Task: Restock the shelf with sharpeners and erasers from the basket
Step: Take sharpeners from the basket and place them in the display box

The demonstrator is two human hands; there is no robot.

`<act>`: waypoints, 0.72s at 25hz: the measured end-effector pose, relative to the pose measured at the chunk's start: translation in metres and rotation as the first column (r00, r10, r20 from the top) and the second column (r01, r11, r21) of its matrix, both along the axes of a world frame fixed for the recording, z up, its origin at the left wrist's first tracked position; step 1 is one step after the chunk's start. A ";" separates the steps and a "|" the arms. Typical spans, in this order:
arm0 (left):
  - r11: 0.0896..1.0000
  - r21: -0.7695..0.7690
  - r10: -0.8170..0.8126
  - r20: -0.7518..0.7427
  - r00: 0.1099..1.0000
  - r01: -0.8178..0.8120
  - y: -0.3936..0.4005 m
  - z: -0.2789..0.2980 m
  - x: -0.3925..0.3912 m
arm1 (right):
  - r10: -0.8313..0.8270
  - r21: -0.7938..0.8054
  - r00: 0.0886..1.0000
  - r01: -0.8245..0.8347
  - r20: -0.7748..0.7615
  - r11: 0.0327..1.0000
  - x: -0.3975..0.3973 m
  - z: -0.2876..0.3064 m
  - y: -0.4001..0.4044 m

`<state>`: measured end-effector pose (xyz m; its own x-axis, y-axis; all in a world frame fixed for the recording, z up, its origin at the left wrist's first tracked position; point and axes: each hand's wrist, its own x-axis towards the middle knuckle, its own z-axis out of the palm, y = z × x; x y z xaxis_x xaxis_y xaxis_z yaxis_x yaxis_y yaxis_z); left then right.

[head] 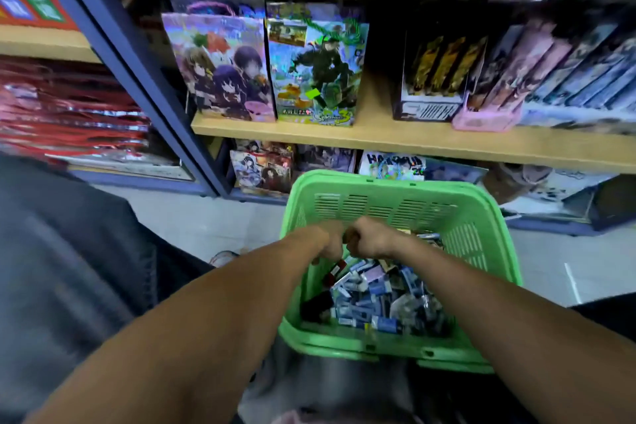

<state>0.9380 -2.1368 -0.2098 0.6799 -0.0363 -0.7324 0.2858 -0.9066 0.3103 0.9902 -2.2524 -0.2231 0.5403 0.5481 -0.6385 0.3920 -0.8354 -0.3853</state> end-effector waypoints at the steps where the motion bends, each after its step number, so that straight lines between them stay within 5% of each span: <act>1: 1.000 -0.003 0.014 -0.038 0.999 -0.014 -0.002 -0.013 -0.004 | 0.017 -0.009 1.000 -0.017 0.011 1.000 -0.002 -0.018 0.001; 9: 0.987 0.070 -0.117 -0.310 0.944 0.146 -0.023 -0.098 -0.039 | 0.208 -0.033 0.975 -0.206 0.072 0.978 -0.029 -0.114 0.002; 14: 0.986 0.166 0.034 -0.083 0.996 -0.020 -0.033 -0.117 -0.055 | 0.335 -0.067 0.919 -0.328 0.210 0.942 -0.032 -0.131 -0.001; 18: 0.977 0.208 -0.028 -0.069 0.997 0.042 -0.031 -0.120 -0.054 | 0.267 -0.009 0.932 -0.273 0.246 0.962 -0.024 -0.128 0.002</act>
<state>0.8838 -2.1673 -0.3298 0.6311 0.1000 -0.7692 0.2665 -0.9592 0.0940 0.9660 -2.2500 -0.3511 0.5065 0.7089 -0.4908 0.6858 -0.6763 -0.2690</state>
